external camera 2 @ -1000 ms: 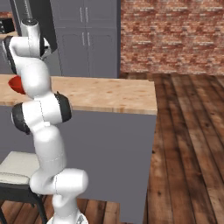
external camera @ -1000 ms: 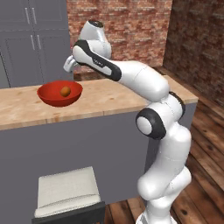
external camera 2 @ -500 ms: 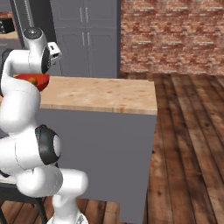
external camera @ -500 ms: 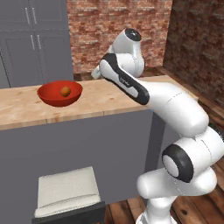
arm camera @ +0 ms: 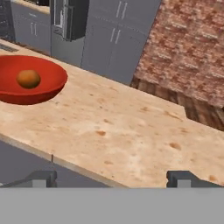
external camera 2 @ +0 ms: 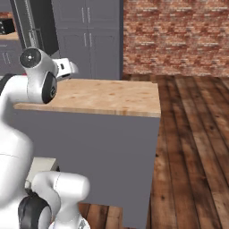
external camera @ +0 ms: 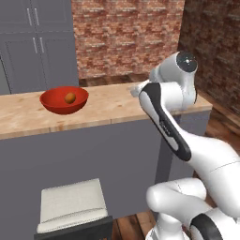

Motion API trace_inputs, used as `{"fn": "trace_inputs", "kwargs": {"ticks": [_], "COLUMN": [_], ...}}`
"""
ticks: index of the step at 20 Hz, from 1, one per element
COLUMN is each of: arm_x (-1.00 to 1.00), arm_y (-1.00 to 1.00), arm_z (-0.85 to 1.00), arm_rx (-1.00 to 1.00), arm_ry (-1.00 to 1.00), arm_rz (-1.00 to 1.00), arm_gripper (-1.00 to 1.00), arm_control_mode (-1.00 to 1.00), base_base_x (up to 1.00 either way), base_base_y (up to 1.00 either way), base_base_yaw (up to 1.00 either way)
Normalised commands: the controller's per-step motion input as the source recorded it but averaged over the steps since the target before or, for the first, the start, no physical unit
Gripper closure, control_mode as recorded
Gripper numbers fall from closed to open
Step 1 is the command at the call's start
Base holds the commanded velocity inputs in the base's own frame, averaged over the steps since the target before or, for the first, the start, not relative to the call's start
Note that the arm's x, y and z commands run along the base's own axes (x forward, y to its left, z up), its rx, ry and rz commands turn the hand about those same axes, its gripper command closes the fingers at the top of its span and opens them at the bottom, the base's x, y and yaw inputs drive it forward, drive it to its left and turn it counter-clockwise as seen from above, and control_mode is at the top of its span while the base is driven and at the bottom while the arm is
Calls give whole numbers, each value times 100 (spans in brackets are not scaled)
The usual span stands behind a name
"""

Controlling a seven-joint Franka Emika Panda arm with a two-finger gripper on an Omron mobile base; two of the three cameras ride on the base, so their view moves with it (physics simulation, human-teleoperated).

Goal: Retrieve the tangerine and banana from the fridge and place them into the bowl on the dining table.

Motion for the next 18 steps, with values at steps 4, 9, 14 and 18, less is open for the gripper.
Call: {"fn": "trace_inputs", "kwargs": {"ticks": [4,9,14,18], "arm_x": [-100,-100,-99,-64], "arm_y": [-81,-67,-28,20], "arm_z": [32,25,-7,-40], "arm_rx": [4,10,5,-4], "arm_ry": [5,3,2,10], "arm_rz": [-23,-13,-1,1], "arm_gripper": [-100,-100,-100,-100], "arm_control_mode": [-100,-100,-100,-100], "base_base_x": [0,0,0,0], "base_base_y": [0,0,0,0], "base_base_yaw": [0,0,0,0]}}
